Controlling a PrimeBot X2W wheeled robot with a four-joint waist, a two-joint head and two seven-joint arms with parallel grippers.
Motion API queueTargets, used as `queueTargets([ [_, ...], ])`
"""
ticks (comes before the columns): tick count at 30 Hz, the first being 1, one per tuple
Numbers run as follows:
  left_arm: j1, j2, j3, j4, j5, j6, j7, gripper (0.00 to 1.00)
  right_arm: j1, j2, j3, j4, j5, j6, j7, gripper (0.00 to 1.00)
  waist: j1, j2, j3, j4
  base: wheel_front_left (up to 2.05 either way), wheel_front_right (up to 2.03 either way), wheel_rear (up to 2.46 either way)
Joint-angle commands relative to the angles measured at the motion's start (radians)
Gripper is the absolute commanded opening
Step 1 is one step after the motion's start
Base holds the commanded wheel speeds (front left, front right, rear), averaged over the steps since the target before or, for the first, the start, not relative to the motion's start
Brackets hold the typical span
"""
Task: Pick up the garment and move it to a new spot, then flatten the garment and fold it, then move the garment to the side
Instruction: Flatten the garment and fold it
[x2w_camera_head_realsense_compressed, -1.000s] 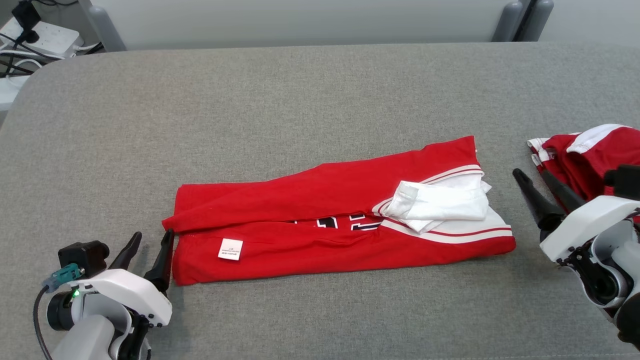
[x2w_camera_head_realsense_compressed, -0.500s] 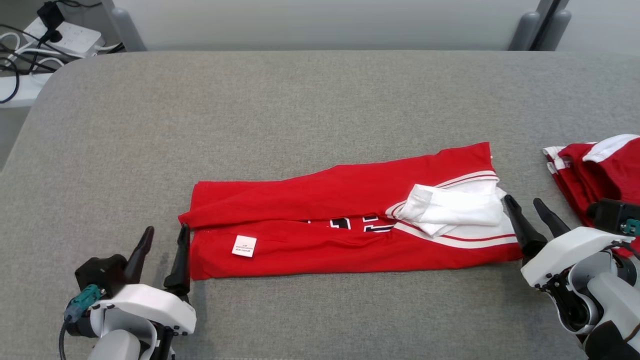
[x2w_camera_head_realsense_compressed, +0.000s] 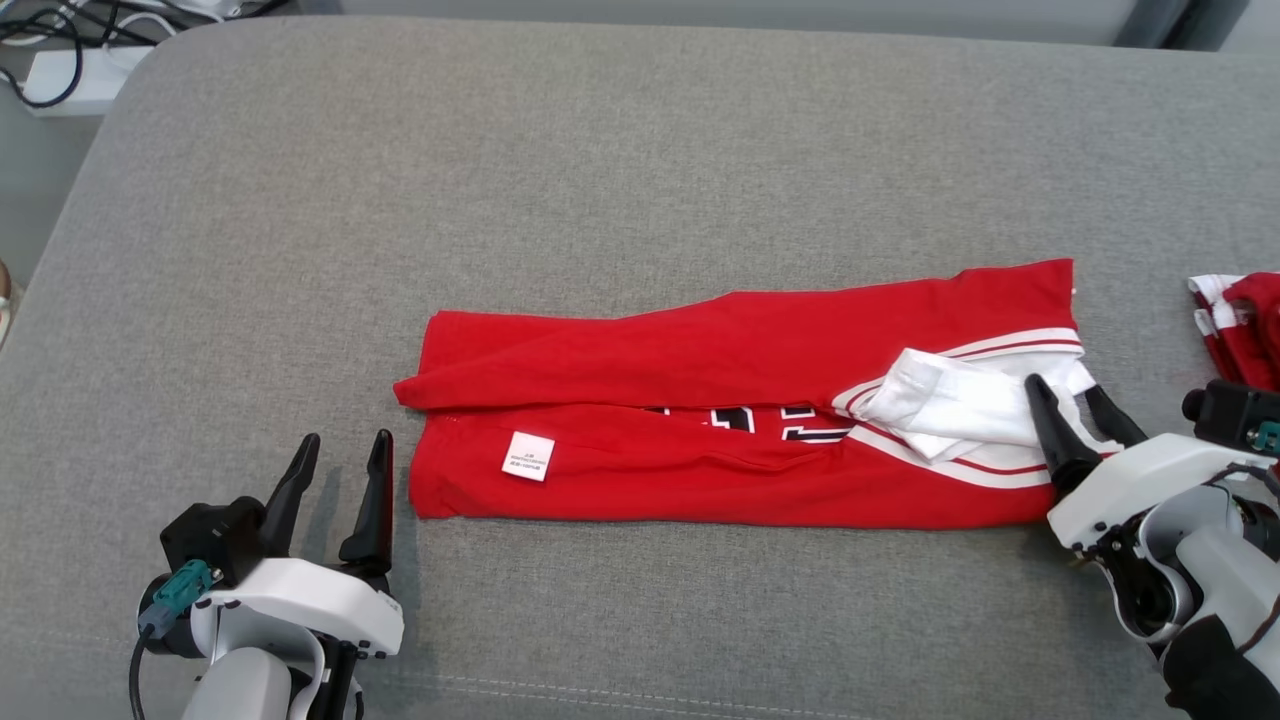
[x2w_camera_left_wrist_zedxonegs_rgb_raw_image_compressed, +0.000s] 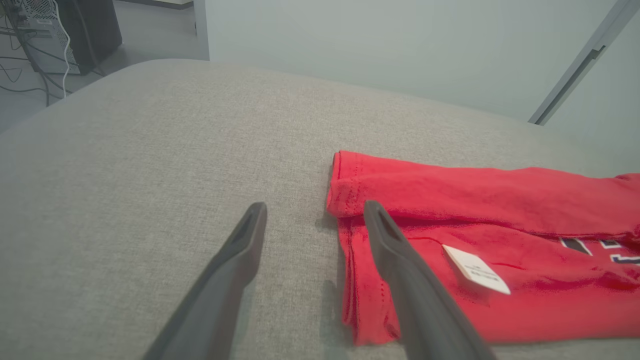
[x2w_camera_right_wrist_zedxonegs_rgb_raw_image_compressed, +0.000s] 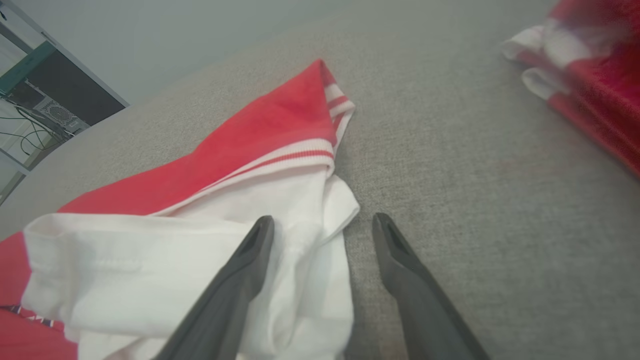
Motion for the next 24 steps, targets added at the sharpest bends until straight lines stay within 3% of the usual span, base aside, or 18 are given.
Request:
queueTargets([
  [1,-0.034,0.013,0.039,-0.027,0.012,-0.009,-0.009,1.0,-0.009,-0.008,0.019,-0.001,0.006,0.002,-0.014,1.0,0.0,0.0,0.014,0.012,0.0,0.0,0.0],
  [10,-0.054,-0.005,0.038,-0.022,0.027,-0.015,-0.009,1.0,-0.033,0.002,0.12,0.016,0.08,0.002,0.069,1.0,0.0,0.0,0.039,0.03,0.0,0.0,0.0],
  [11,-0.06,-0.002,0.029,-0.023,0.025,-0.015,-0.009,1.0,-0.034,0.0,0.134,0.008,0.087,0.002,0.08,0.96,0.0,0.0,0.041,0.03,0.0,0.0,0.0],
  [12,-0.066,0.002,0.022,-0.023,0.023,-0.015,-0.009,1.0,-0.035,-0.003,0.15,-0.002,0.093,0.002,0.092,0.75,0.0,0.0,0.041,0.031,0.0,0.0,0.0],
  [13,-0.071,0.006,0.014,-0.023,0.02,-0.016,-0.009,1.0,-0.037,-0.007,0.163,-0.011,0.099,0.002,0.098,0.48,0.0,0.0,0.042,0.03,0.0,0.0,0.0],
  [14,-0.076,0.009,0.009,-0.023,0.017,-0.016,-0.009,1.0,-0.039,-0.01,0.173,-0.019,0.106,0.002,0.1,0.36,0.0,0.0,0.041,0.029,0.0,0.0,0.0],
  [15,-0.08,0.011,0.006,-0.024,0.015,-0.016,-0.009,1.0,-0.042,-0.013,0.183,-0.026,0.114,0.002,0.102,0.11,0.0,0.0,0.041,0.027,0.0,0.0,0.0],
  [16,-0.083,0.012,0.004,-0.026,0.012,-0.016,-0.009,1.0,-0.044,-0.015,0.193,-0.031,0.122,0.002,0.104,0.0,0.0,0.0,0.039,0.025,0.0,0.0,0.0],
  [24,-0.072,0.005,-0.007,-0.03,-0.004,-0.016,-0.009,1.0,-0.067,-0.06,0.199,-0.002,0.169,0.002,0.035,0.0,0.0,0.0,0.015,0.007,0.0,0.0,0.0],
])
